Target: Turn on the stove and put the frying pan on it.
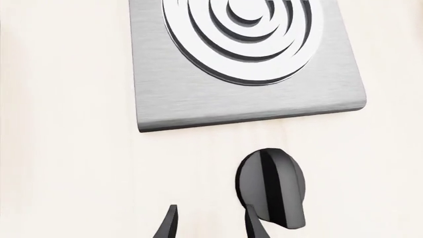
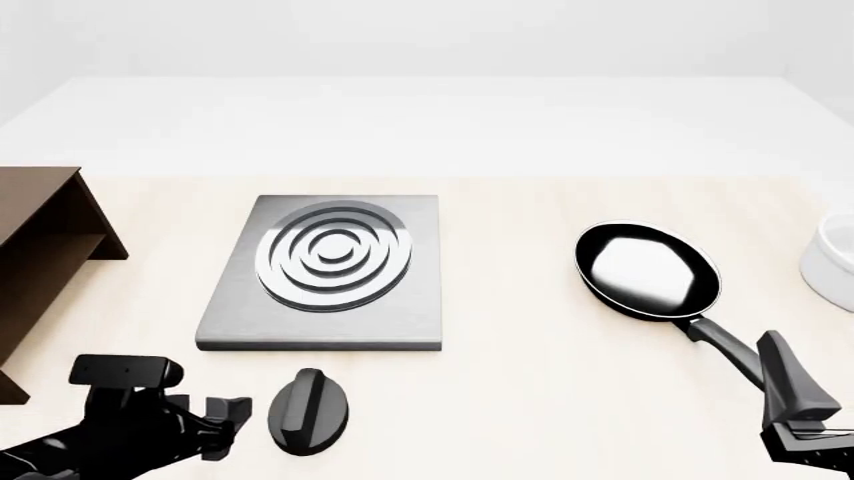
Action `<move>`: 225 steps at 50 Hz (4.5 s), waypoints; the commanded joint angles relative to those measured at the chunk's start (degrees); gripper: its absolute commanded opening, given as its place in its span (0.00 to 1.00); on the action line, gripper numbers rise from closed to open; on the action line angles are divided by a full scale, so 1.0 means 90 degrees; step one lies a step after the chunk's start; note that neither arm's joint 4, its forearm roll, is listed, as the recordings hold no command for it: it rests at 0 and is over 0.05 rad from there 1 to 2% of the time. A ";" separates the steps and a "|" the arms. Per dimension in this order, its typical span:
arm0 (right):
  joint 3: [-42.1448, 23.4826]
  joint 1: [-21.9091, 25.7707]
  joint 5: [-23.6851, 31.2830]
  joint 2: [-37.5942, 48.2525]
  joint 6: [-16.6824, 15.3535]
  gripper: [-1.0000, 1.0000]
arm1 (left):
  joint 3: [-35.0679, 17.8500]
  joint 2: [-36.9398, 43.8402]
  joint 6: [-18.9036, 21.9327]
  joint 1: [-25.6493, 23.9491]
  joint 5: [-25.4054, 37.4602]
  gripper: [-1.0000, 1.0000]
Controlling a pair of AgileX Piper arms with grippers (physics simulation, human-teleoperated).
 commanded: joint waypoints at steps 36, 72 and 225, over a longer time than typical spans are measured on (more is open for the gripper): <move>-0.0002 -0.0156 -0.0324 0.0537 -0.0028 1.00 | 0.0777 0.4871 -0.4364 -0.1961 -0.7216 1.00; -0.0004 -0.0050 -0.0142 0.0400 0.0051 1.00 | -0.2293 -0.6820 0.0877 0.2183 0.3031 1.00; -0.1553 -0.0925 -0.2890 0.8113 -0.2509 0.00 | 0.0152 -0.6819 0.1395 0.2372 0.0978 1.00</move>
